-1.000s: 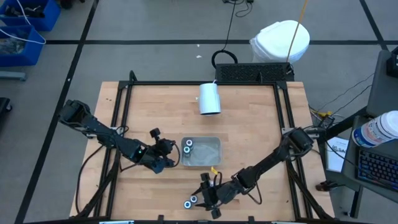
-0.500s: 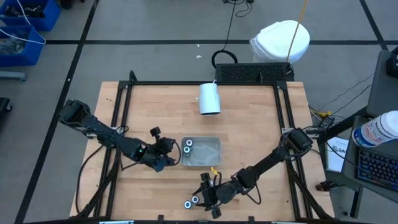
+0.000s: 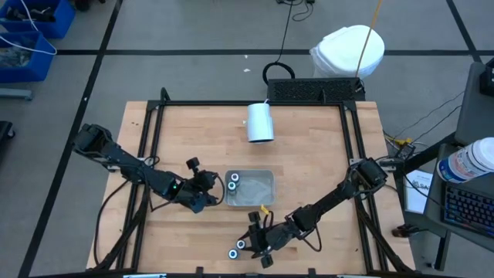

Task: Pick & Place food coloring
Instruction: Put the large black food coloring bottle into the gray bin

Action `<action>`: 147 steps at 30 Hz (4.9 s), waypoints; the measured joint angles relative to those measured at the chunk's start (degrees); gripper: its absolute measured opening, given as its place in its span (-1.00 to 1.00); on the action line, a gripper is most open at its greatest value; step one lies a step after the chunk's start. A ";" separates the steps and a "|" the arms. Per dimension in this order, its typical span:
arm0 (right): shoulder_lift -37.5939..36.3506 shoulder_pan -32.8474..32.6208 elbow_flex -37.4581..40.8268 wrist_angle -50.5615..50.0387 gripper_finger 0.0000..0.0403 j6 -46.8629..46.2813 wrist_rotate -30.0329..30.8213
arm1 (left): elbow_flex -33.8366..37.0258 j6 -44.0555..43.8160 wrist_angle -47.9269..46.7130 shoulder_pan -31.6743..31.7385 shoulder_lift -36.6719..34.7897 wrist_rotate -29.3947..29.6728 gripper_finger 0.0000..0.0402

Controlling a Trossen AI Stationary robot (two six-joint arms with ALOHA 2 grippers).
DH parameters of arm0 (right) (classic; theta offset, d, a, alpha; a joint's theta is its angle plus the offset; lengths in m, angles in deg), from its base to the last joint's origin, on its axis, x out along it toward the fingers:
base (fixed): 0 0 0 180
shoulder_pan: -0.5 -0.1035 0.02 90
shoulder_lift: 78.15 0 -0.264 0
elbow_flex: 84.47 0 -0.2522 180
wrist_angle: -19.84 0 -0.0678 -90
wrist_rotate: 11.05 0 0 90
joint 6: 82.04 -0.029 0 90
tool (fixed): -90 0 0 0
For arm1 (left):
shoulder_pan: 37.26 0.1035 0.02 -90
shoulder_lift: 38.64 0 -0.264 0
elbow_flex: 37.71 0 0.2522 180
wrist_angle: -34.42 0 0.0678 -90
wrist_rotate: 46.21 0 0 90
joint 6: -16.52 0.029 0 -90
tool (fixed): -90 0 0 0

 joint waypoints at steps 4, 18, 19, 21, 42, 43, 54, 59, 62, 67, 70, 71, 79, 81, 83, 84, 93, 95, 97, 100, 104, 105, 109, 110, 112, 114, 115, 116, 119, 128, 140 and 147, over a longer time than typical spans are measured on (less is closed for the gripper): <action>0.00 -0.02 0.00 0.05 -0.49 0.75 -0.02 | 0.00 0.02 0.02 0.00 0.00 -0.22 -0.88; -8.31 -0.07 0.09 -11.07 -0.49 4.47 5.83 | 0.00 -0.01 0.09 0.00 0.00 -0.17 -0.88; -9.29 -0.10 0.09 -12.94 -0.49 4.50 6.13 | 0.00 -0.04 0.13 0.00 0.00 -0.17 -0.88; -11.33 -0.09 0.09 -15.76 -0.49 4.96 6.01 | 0.00 -0.01 0.13 0.00 0.00 -0.16 -0.88; -40.86 0.54 29.98 -3.31 -0.49 4.01 3.21 | 0.00 -1.16 0.20 0.00 0.02 -0.22 -0.88; -42.35 0.28 31.79 -2.29 -0.49 3.40 3.25 | 0.00 -1.16 0.13 0.00 0.02 -0.22 -0.88; -49.27 -2.34 43.11 7.93 -0.49 1.87 9.14 | 0.00 -4.04 0.40 -0.05 0.02 -0.70 -0.88; -49.24 -1.47 43.15 11.07 -0.48 3.20 9.05 | 0.00 -4.70 0.48 -0.28 0.02 -0.73 -0.88; -49.22 0.57 42.69 14.64 -0.49 6.36 9.09 | 0.00 -5.30 0.45 -0.28 0.02 -0.73 -0.88; -49.22 6.44 37.15 7.01 -0.49 8.25 7.95 | 0.00 -6.08 0.27 -0.28 0.02 -0.68 -0.88; -48.41 10.47 32.74 -0.53 -0.49 6.84 4.35 | 0.00 -7.32 0.22 -0.72 0.02 1.83 -0.88; -48.01 11.47 31.87 -2.14 -0.49 6.61 4.07 | 0.00 -7.31 0.23 -1.05 0.02 3.54 -0.88; -41.52 18.45 28.85 -2.99 -0.49 6.21 -1.90 | 0.00 -4.73 -0.04 -3.26 0.02 9.29 -0.88; -38.74 19.90 27.42 -2.93 -0.49 5.51 -3.51 | 0.00 -4.09 -0.05 -3.28 0.02 9.50 -0.88; -35.96 20.75 25.68 -2.88 -0.48 5.51 -4.69 | 0.00 -4.15 -0.05 -3.28 0.02 10.28 -0.88; -34.39 20.99 24.64 -2.87 -0.48 5.51 -4.70 | 0.00 -4.11 -0.03 -3.24 0.02 10.78 -0.88; -25.10 21.73 17.83 -2.84 -0.48 5.08 -4.65 | 0.00 -2.17 -0.46 -3.26 -0.07 11.38 -0.88; -23.39 21.77 16.88 -2.87 -0.48 4.67 -4.62 | 0.00 -1.84 -0.47 -3.23 -0.09 11.38 -0.88; -22.08 21.80 16.60 -2.87 -0.48 4.26 -4.64 | 0.00 -1.21 -0.51 -3.23 -0.09 11.39 -0.88; -20.79 22.18 16.61 -3.75 -0.48 3.18 -4.48 | 0.00 -1.05 -0.53 -3.23 -0.09 11.40 -0.88; -19.60 22.64 16.65 -4.03 -0.48 2.43 -3.99 | 0.00 -1.09 -0.70 -3.23 -0.09 11.40 -0.88; -19.24 22.64 16.65 -3.28 -0.48 2.57 -3.55 | 0.00 -1.11 -0.57 -3.23 -0.11 11.39 -0.88; -17.95 23.39 16.67 -2.69 -0.48 2.85 -3.06 | 0.00 -1.26 -0.26 -3.23 -0.11 11.37 -0.88; -17.51 23.69 16.66 -2.49 -0.48 2.89 -2.99 | 0.00 -1.48 -0.31 -3.23 -0.11 11.36 -0.88; -17.08 24.19 16.71 -2.58 -0.48 2.91 -2.95 | 0.00 -1.74 -0.31 -3.21 -0.11 11.36 -0.88; -16.65 24.54 16.71 -2.24 -0.48 2.91 -2.94 | 0.00 -2.24 -0.30 -3.22 -0.11 11.34 -0.88; -16.58 24.72 16.72 -2.42 -0.48 2.93 -2.96 | 0.00 -2.45 -0.33 -3.23 -0.11 11.32 -0.88; -16.57 24.80 16.72 -2.55 -0.48 2.92 -2.98 | 0.00 -2.65 -0.29 -3.23 -0.11 11.32 -0.88; -16.59 24.90 16.72 -2.29 -0.48 2.93 -2.87 | 0.00 -3.02 -0.28 -3.23 -0.11 11.22 -0.88; -16.59 24.87 16.72 -1.95 -0.48 2.94 -1.37 | 0.00 -2.84 -0.29 -3.23 -0.11 11.19 -0.88; -16.59 24.76 16.93 -1.86 -0.48 2.72 -1.16 | 0.00 -1.75 -0.27 -3.13 -0.11 11.23 -0.88; -16.59 24.72 18.33 -0.62 -0.48 0.14 -1.20 | 0.00 -1.58 -0.25 -3.13 -0.11 11.38 -0.88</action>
